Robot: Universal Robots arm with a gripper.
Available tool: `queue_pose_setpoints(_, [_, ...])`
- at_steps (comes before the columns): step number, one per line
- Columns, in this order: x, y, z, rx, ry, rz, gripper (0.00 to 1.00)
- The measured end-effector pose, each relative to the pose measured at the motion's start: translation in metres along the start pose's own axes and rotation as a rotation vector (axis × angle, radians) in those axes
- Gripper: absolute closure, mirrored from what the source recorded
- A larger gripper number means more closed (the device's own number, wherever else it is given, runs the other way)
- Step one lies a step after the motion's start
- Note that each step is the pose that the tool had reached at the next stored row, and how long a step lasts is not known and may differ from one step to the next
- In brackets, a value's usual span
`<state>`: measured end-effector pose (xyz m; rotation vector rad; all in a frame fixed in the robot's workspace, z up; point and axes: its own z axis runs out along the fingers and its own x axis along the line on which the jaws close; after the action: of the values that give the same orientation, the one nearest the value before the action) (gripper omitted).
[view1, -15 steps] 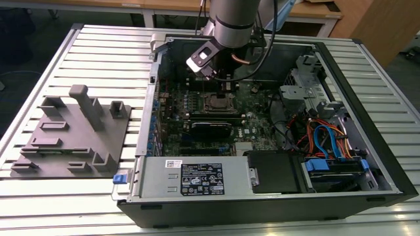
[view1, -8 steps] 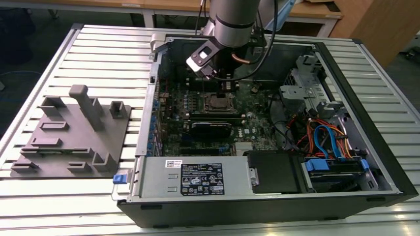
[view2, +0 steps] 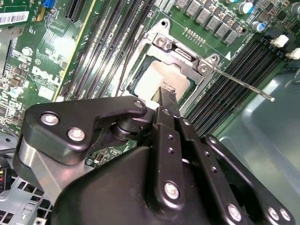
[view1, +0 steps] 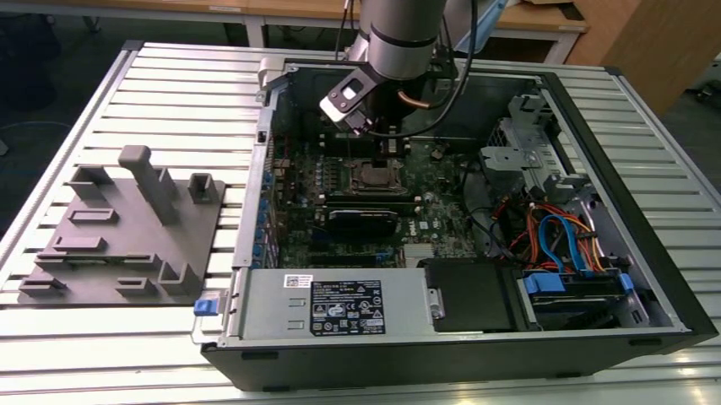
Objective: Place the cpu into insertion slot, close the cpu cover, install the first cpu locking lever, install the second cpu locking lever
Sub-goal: 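Install the first cpu locking lever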
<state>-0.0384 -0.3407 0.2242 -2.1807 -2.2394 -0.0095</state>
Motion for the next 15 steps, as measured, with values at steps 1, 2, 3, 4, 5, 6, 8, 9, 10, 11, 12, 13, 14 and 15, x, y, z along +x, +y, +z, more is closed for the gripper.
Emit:
queue_pose_setpoints(1, [0.0000, 0.0000, -0.0002, 0.0000, 0.0000, 0.000, 0.90])
queue_pose_setpoints(2, [0.0000, 0.0000, -0.0004, 0.0000, 0.0000, 0.000, 0.90])
queue_pose_setpoints(3, [0.0000, 0.0000, -0.0006, 0.0000, 0.0000, 0.000, 0.90])
queue_pose_setpoints(4, [0.0000, 0.0000, -0.0008, -0.0001, 0.0000, 0.000, 0.90])
queue_pose_setpoints(5, [0.0000, 0.0000, -0.0010, 0.0000, 0.0001, 0.000, 0.90])
queue_pose_setpoints(6, [0.0000, 0.0000, -0.0012, -0.0001, 0.0001, 0.000, 0.90])
queue_pose_setpoints(8, [0.0000, 0.0000, -0.0016, 0.0000, 0.0000, 0.000, 0.90])
queue_pose_setpoints(9, [0.0000, 0.0000, -0.0018, 0.0000, 0.0000, 0.000, 0.90])
queue_pose_setpoints(10, [0.0000, 0.0000, -0.0020, 0.0000, 0.0000, 0.000, 0.90])
queue_pose_setpoints(11, [0.0000, 0.0000, -0.0022, 0.0000, 0.0000, 0.000, 0.90])
queue_pose_setpoints(12, [0.0000, 0.0000, -0.0025, 0.0000, 0.0000, 0.000, 0.90])
queue_pose_setpoints(13, [0.0000, 0.0000, -0.0027, 0.0000, 0.0000, 0.000, 0.90])
queue_pose_setpoints(14, [0.0000, 0.0000, -0.0030, 0.0000, 0.0000, 0.000, 0.90])
queue_pose_setpoints(15, [0.0000, 0.0000, -0.0034, 0.0000, -0.0001, 0.000, 0.90])
